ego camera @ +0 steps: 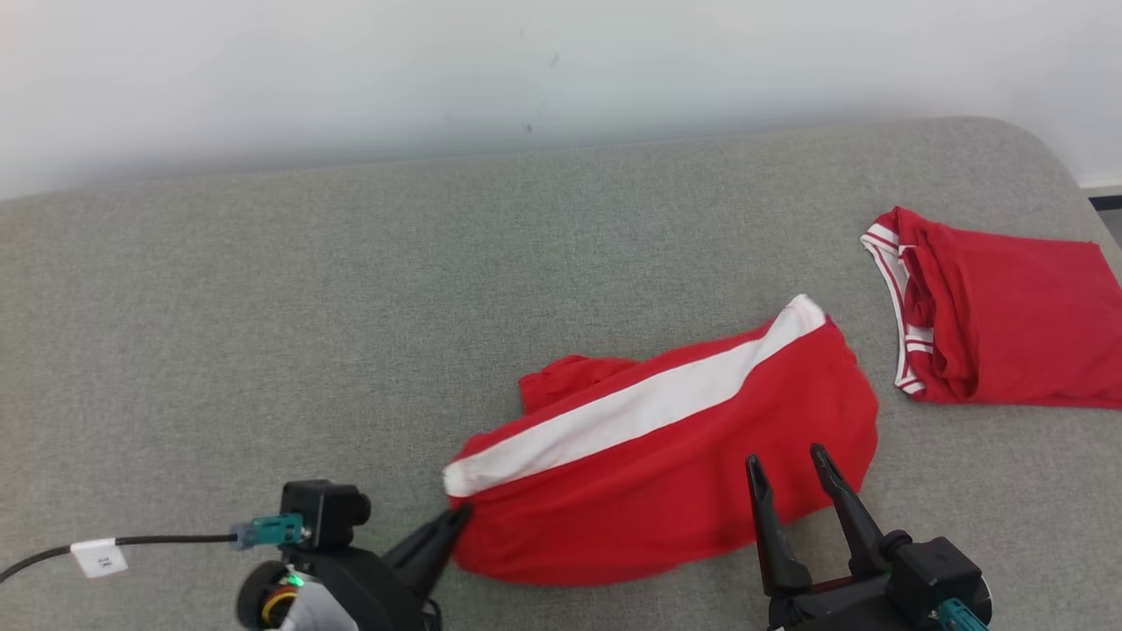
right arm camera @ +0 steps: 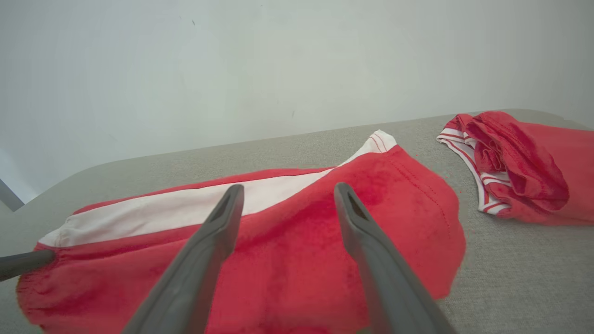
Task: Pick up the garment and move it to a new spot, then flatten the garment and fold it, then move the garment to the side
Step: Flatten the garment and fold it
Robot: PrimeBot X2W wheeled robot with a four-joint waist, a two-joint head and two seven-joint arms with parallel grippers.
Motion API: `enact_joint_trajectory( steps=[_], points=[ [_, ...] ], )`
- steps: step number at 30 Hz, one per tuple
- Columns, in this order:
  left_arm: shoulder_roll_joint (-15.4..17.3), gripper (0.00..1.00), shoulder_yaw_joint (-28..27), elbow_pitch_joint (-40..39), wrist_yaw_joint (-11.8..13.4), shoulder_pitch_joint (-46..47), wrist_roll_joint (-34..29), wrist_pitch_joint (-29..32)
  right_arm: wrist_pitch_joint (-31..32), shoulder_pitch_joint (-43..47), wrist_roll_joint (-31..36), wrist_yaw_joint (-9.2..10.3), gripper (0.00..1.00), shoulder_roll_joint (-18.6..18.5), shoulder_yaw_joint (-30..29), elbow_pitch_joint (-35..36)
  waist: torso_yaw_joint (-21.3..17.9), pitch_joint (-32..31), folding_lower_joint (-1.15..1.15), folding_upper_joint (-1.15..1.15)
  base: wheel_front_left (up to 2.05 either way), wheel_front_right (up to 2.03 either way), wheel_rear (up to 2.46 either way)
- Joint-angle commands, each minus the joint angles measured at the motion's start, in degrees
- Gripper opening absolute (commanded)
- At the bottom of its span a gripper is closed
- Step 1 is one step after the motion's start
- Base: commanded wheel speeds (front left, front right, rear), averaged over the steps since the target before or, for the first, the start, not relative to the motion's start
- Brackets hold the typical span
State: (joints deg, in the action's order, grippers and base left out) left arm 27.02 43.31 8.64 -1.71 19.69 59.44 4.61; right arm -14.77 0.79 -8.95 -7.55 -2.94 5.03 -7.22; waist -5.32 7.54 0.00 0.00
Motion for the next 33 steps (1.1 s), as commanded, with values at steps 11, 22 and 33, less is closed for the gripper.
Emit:
enact_joint_trajectory(
  steps=[11, 22, 33],
  points=[
    [1.0, 0.00, 2.2, 8.5, 4.5, 3.9, -9.0, -2.2, 0.6, 0.3, 0.3, 0.15, 1.00, 0.1, 1.6, -0.2, -1.4, -2.2, 0.00, 0.00, 0.00, 0.00, 0.00],
    [0.8, 1.00, -1.9, 7.3, 8.5, -2.0, -4.9, -6.7, 1.3, 1.5, 1.0, 0.15, 1.00, 0.1, 0.4, 0.5, -2.1, -3.6, 0.00, 0.00, 0.00, 0.00, 0.00],
    [-1.1, 1.00, -12.6, -0.5, 13.7, -9.7, -13.2, -19.8, 1.8, 2.9, 0.6, 0.15, 1.00, 0.1, -1.8, 1.4, 0.1, -5.8, 0.00, 0.00, 0.00, 0.00, 0.00]
  ],
)
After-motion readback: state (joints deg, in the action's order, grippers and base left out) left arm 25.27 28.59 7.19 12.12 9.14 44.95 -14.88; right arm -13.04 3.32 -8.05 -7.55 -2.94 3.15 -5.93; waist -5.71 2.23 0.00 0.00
